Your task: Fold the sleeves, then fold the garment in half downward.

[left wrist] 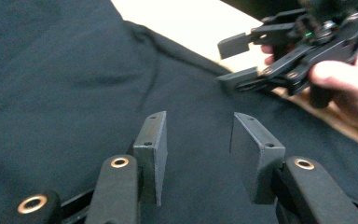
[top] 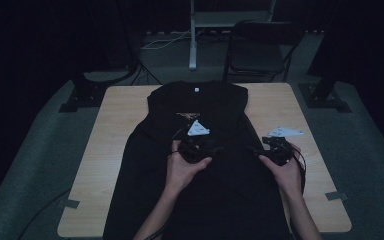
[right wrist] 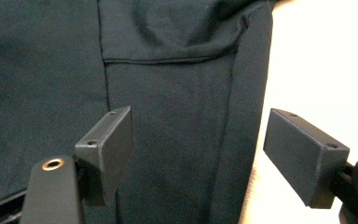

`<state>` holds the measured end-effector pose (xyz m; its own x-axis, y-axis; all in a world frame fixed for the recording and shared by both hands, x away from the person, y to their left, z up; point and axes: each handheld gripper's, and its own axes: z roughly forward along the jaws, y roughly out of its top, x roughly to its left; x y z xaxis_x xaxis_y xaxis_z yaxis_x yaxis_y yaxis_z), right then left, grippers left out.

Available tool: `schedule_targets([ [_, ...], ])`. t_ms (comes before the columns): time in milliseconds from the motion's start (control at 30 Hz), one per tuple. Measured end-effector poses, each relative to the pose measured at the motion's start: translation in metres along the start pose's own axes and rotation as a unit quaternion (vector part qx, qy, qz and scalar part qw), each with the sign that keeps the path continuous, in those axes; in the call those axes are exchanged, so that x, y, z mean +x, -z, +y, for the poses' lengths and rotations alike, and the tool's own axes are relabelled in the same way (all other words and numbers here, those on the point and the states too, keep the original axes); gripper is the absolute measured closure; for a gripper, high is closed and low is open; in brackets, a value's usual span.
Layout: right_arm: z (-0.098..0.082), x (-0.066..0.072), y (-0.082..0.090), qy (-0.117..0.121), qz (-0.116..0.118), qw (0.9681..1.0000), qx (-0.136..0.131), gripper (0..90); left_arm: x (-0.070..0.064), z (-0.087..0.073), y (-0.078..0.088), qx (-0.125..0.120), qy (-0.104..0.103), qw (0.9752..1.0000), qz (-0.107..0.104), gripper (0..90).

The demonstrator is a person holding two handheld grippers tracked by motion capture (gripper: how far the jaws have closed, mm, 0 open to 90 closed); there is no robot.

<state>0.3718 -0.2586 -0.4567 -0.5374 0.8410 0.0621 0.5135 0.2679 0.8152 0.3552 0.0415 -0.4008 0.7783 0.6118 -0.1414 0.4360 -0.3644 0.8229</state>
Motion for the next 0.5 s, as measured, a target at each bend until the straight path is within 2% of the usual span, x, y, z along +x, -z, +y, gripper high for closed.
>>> schedule_targets([
  [433,0.000,0.002,-0.001,0.003,0.001,1.0000,0.004,23.1,0.041,-0.022,0.030,0.013,0.022,0.9985,0.048,54.9],
  [500,0.000,0.001,-0.001,0.002,0.002,1.0000,0.004,23.1,0.049,-0.024,0.035,0.012,0.031,0.9979,0.055,54.6],
])
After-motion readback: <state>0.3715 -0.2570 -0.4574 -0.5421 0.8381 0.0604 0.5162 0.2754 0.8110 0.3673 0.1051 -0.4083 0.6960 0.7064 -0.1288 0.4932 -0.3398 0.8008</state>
